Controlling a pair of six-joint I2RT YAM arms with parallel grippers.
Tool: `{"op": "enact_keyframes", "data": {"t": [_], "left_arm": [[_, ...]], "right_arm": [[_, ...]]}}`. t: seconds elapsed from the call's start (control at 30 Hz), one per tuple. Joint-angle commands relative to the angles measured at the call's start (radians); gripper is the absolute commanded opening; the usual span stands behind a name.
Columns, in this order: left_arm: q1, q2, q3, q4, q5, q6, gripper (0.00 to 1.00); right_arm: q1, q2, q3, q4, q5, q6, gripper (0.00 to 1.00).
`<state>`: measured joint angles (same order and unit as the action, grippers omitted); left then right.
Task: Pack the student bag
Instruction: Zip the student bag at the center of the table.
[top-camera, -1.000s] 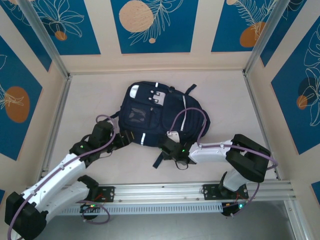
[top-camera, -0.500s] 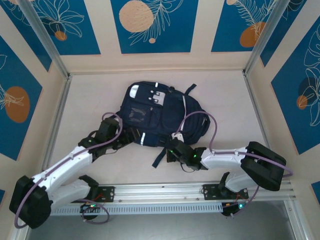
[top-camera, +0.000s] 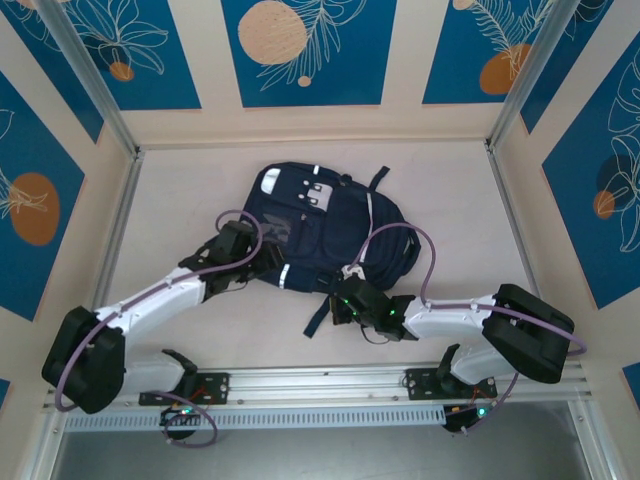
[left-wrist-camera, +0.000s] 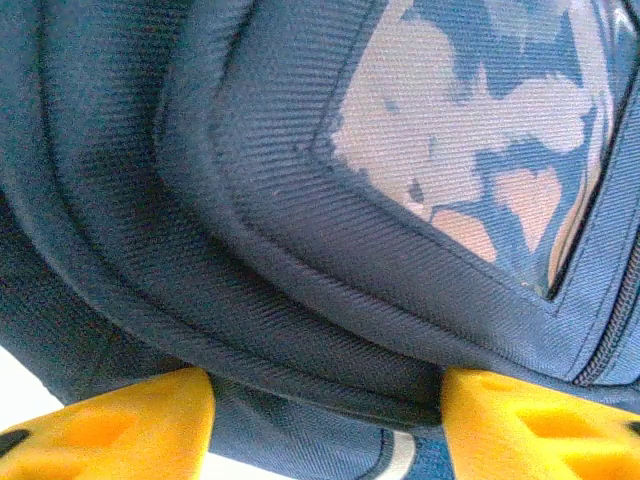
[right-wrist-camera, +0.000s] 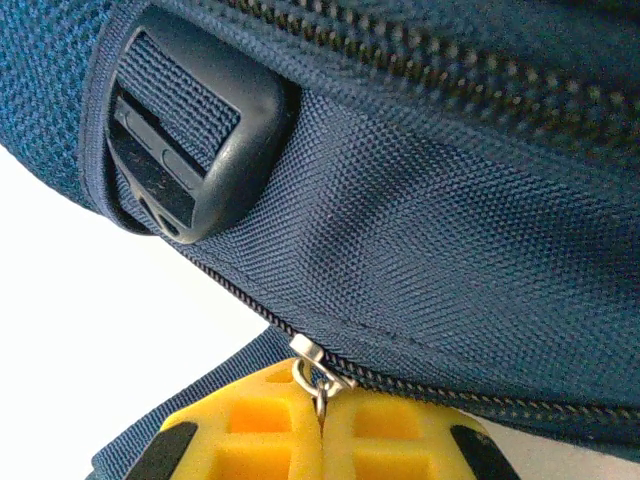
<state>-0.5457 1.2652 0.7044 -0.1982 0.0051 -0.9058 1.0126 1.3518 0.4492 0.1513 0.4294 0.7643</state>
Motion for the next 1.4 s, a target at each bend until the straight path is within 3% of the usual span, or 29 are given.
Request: {"op": "enact_keyframes", "data": {"t": [0.0, 0.17, 0.63, 0.73, 0.87, 0.97, 1.17, 1.37], "left_arm": [[-0.001, 0.038, 0.043, 0.044, -0.085, 0.018, 0.53], [0.001, 0.087, 0.038, 0.022, -0.132, 0.008, 0.35], [0.042, 0.112, 0.06, -0.054, -0.221, 0.006, 0.39], [0.046, 0.099, 0.075, -0.07, -0.214, 0.018, 0.44], [0.026, 0.073, 0.049, -0.047, -0.06, 0.005, 0.61], [-0.024, 0.034, -0.008, -0.008, 0.014, -0.064, 0.68], [-0.12, -0.05, -0.157, 0.147, -0.028, -0.218, 0.72], [-0.165, 0.076, -0.106, 0.228, -0.031, -0.216, 0.72]], "right_arm": [[-0.006, -0.027, -0.007, 0.0, -0.028, -0.023, 0.0], [-0.027, -0.043, -0.009, -0.045, -0.027, -0.022, 0.0], [-0.083, -0.145, -0.005, -0.269, 0.068, -0.073, 0.0], [-0.079, -0.15, -0.008, -0.242, 0.042, -0.117, 0.0], [-0.065, -0.122, -0.016, -0.151, -0.066, -0.163, 0.0], [-0.047, -0.082, -0.008, -0.122, -0.067, -0.137, 0.0], [-0.046, -0.041, -0.03, -0.032, -0.065, -0.072, 0.0], [-0.058, -0.043, -0.044, 0.006, -0.086, -0.035, 0.0]]}}
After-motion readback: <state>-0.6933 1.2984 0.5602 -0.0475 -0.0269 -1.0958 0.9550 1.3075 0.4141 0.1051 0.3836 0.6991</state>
